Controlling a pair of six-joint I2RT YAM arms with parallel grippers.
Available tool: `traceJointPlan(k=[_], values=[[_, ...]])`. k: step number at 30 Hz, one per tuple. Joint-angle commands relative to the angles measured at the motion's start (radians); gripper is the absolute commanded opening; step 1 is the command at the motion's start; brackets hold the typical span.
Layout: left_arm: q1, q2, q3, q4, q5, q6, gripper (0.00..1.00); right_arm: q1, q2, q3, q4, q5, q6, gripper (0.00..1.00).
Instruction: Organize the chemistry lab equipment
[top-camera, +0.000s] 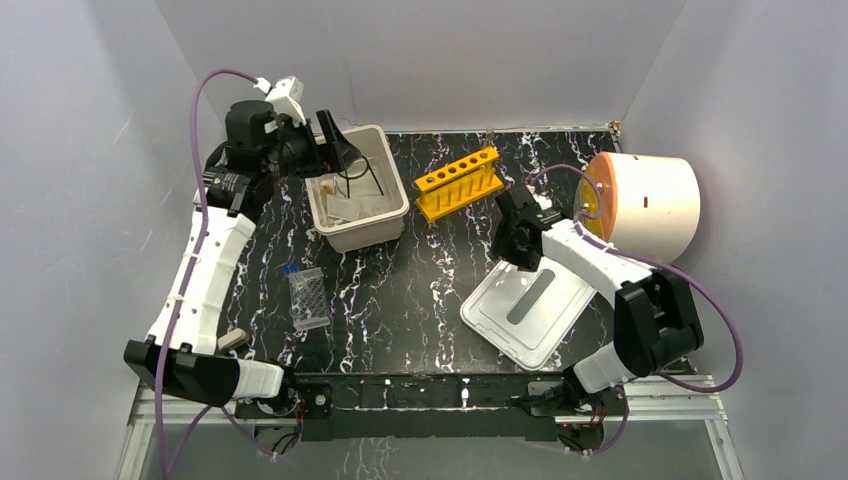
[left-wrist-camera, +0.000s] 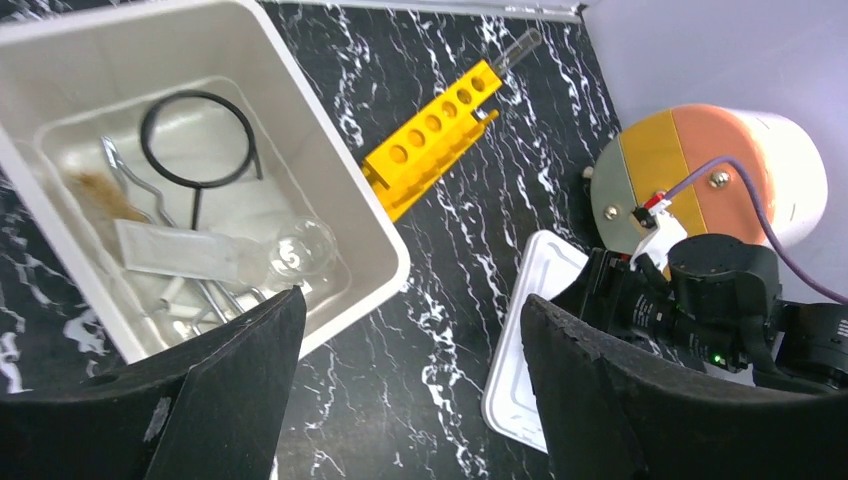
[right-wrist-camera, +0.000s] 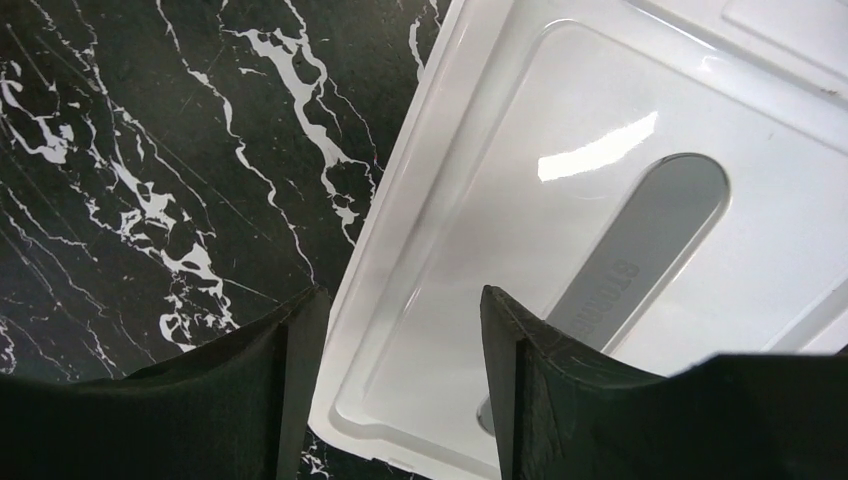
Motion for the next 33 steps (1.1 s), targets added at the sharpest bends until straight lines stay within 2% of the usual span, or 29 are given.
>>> traceJointPlan(k=[1,9,14,16,23,33], values=[[0.002,-0.073,0.071,-0.055,-0.078,0.077,0.79,-0.004,0.053,0.024,0.026,0.011,0.072,0.64],[0.001,-0.129,0.035,-0.058,-0.097,0.096,0.85,-0.003,0.124,0.035,0.057,0.036,0.110,0.58],[-0.001,-0.136,0.020,-0.058,-0.095,0.096,0.87,-0.003,0.129,0.033,0.101,0.040,0.093,0.39],[-0.002,-0.138,0.015,-0.057,-0.097,0.097,0.87,-0.004,0.134,0.036,0.101,0.047,0.093,0.36],[-0.002,-0.135,0.010,-0.050,-0.087,0.088,0.88,-0.004,0.169,0.039,0.094,0.053,0.095,0.42],[-0.001,-0.136,0.010,-0.050,-0.064,0.106,0.89,-0.004,0.243,0.070,0.095,0.042,0.085,0.41]])
